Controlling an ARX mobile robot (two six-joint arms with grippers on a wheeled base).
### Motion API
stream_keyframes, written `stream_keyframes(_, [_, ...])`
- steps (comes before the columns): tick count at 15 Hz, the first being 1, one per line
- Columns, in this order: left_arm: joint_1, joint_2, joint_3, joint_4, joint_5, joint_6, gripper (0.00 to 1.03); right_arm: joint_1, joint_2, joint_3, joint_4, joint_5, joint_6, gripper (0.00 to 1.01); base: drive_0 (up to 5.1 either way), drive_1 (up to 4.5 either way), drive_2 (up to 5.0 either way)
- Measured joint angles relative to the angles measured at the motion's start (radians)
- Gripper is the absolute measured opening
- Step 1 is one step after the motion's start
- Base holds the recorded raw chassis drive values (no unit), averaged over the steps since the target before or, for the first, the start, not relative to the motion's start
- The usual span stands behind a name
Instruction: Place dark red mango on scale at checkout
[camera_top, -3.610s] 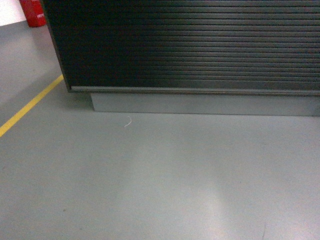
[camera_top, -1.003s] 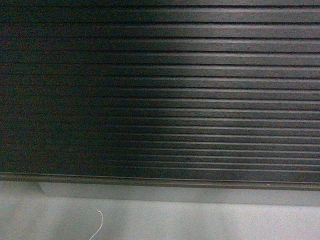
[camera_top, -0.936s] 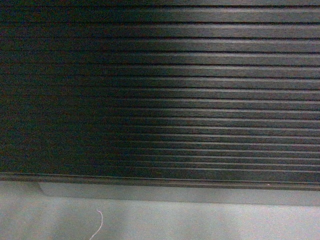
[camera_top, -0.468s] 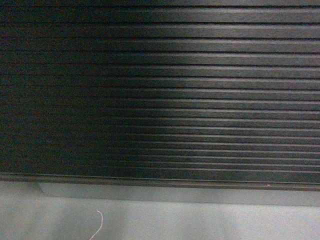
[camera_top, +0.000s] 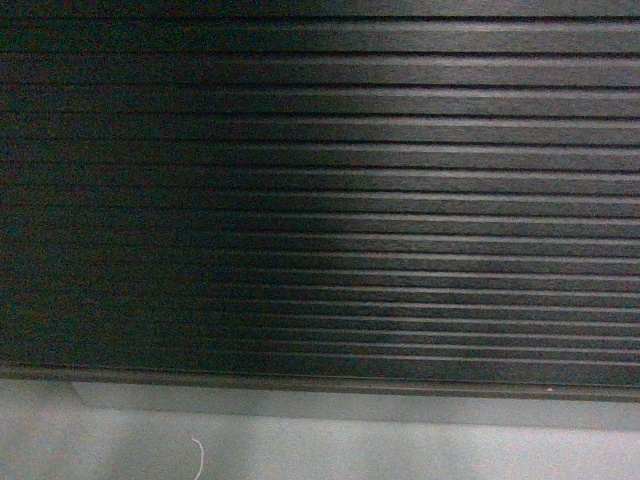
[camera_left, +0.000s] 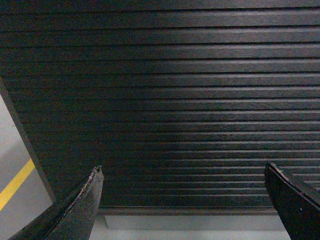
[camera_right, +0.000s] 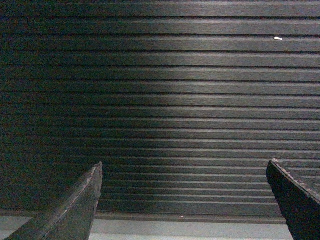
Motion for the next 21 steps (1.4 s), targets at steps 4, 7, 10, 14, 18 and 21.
stream_keyframes(4, [0.0, 0.0, 0.0, 0.0, 0.0, 0.0, 0.98, 0.0, 0.0, 0.0, 0.0, 0.0, 0.0, 0.98, 0.0, 3.37, -3.4])
stream_keyframes(7, [0.0, 0.0, 0.0, 0.0, 0.0, 0.0, 0.98, 0.0, 0.0, 0.0, 0.0, 0.0, 0.0, 0.98, 0.0, 3.37, -3.4])
stream_keyframes(10, [0.0, 0.0, 0.0, 0.0, 0.0, 0.0, 0.98, 0.0, 0.0, 0.0, 0.0, 0.0, 0.0, 0.98, 0.0, 3.37, -3.4])
stream_keyframes(14, [0.0, 0.0, 0.0, 0.0, 0.0, 0.0, 0.98, 0.0, 0.0, 0.0, 0.0, 0.0, 0.0, 0.98, 0.0, 3.37, -3.4])
stream_keyframes(18, [0.0, 0.0, 0.0, 0.0, 0.0, 0.0, 0.98, 0.0, 0.0, 0.0, 0.0, 0.0, 0.0, 0.98, 0.0, 3.37, -3.4])
stream_keyframes(21, [0.0, 0.0, 0.0, 0.0, 0.0, 0.0, 0.98, 0.0, 0.0, 0.0, 0.0, 0.0, 0.0, 0.98, 0.0, 3.37, -3.4])
